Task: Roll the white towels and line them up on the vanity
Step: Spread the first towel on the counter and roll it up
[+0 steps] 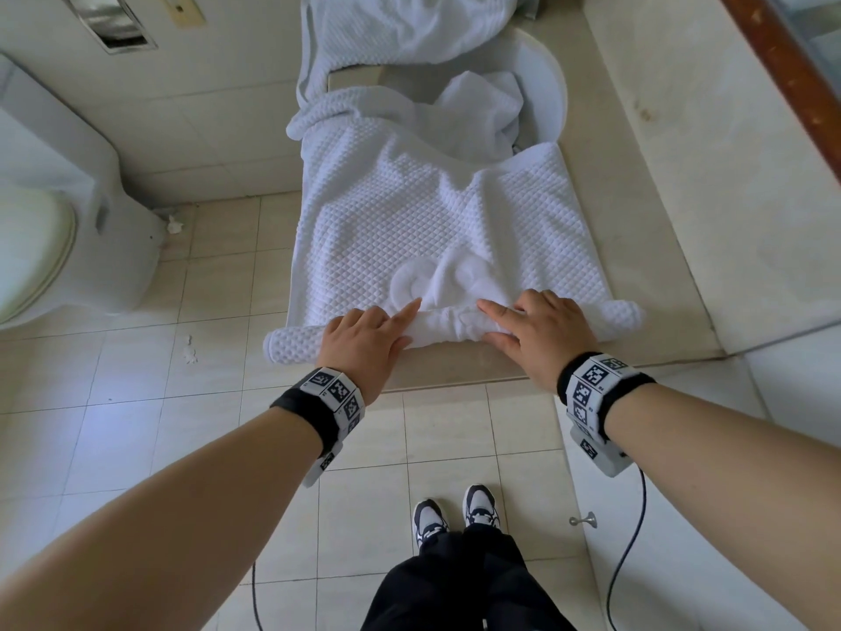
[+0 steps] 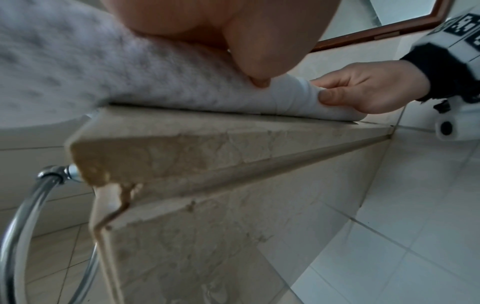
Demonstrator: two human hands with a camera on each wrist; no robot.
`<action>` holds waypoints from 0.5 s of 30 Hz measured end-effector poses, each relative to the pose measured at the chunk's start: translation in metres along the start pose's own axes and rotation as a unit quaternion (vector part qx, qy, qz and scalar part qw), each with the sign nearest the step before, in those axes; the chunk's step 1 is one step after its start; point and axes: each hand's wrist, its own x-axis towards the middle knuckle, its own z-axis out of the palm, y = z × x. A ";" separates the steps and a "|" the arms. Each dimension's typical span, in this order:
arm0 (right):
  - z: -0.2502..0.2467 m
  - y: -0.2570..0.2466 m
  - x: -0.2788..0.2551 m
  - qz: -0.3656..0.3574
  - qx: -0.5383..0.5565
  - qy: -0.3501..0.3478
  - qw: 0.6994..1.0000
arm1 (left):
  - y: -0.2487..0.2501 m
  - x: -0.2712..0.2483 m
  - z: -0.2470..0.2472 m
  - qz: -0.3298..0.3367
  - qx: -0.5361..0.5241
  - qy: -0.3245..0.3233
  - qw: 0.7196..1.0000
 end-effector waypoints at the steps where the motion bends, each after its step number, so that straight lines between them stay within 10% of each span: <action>1: -0.001 0.002 -0.001 -0.005 0.003 -0.009 1.000 | 0.001 -0.002 -0.001 0.004 0.006 -0.006 1.000; 15: -0.021 0.020 0.004 -0.028 0.114 -0.206 0.971 | 0.011 -0.002 -0.014 -0.003 -0.012 -0.138 0.990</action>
